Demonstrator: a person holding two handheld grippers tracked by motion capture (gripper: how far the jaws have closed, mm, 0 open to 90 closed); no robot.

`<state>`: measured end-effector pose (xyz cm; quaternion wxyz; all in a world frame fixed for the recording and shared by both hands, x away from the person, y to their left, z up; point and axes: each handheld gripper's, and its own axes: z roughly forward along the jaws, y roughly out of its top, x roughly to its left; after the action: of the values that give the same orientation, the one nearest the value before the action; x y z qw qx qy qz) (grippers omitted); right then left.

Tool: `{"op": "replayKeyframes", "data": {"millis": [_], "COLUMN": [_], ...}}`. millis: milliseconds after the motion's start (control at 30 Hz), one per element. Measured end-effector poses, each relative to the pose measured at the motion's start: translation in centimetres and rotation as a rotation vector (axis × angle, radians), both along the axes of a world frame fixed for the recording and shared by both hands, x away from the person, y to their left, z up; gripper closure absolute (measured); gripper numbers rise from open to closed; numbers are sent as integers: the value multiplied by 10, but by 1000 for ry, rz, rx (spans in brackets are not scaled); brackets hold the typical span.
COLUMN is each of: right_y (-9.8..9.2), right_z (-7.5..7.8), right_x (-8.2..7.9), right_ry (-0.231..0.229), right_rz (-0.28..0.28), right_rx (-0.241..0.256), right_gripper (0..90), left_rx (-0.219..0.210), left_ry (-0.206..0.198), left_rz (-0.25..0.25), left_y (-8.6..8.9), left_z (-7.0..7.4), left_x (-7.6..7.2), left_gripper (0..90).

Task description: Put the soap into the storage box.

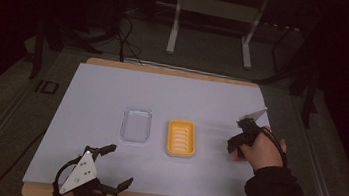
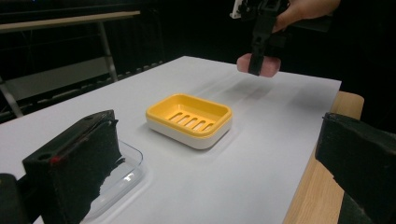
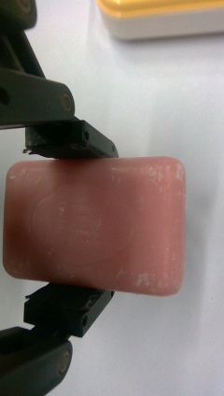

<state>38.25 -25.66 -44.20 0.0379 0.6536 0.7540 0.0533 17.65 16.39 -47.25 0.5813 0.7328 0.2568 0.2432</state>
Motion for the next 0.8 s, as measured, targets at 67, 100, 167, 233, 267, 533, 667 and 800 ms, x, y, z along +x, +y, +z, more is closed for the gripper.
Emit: {"op": "replayKeyframes", "data": {"millis": [67,100,167,233,267,533,667,800], "right_y": [4,6,12,17,20,45,59,73], "right_z": [4,6,12,16,18,30,32,36], "right_x": [0,1,1,2,3,6,8,8], "right_ry": [-10,-7,-30,-37,-36,-31,-31,-27], "right_rz": [4,6,14,15,21,27,42,57], "right_rx": [0,-3,-5,-2,-2,17,20,28], "right_gripper": [377,378,378,377,378,378,378,378], "left_rx": [0,0,-1,2,1,4,3,5], "left_ry": [0,0,3,3,3,4,1,0], "left_rz": [0,-1,-5,-6,-6,-8,-6,-6], "left_y": [0,0,0,0,0,0,0,0], "left_z": [0,0,0,0,0,0,0,0], "left_x": [0,0,0,0,0,0,0,0], "left_gripper": [5,5,5,5,5,5,5,5]}}
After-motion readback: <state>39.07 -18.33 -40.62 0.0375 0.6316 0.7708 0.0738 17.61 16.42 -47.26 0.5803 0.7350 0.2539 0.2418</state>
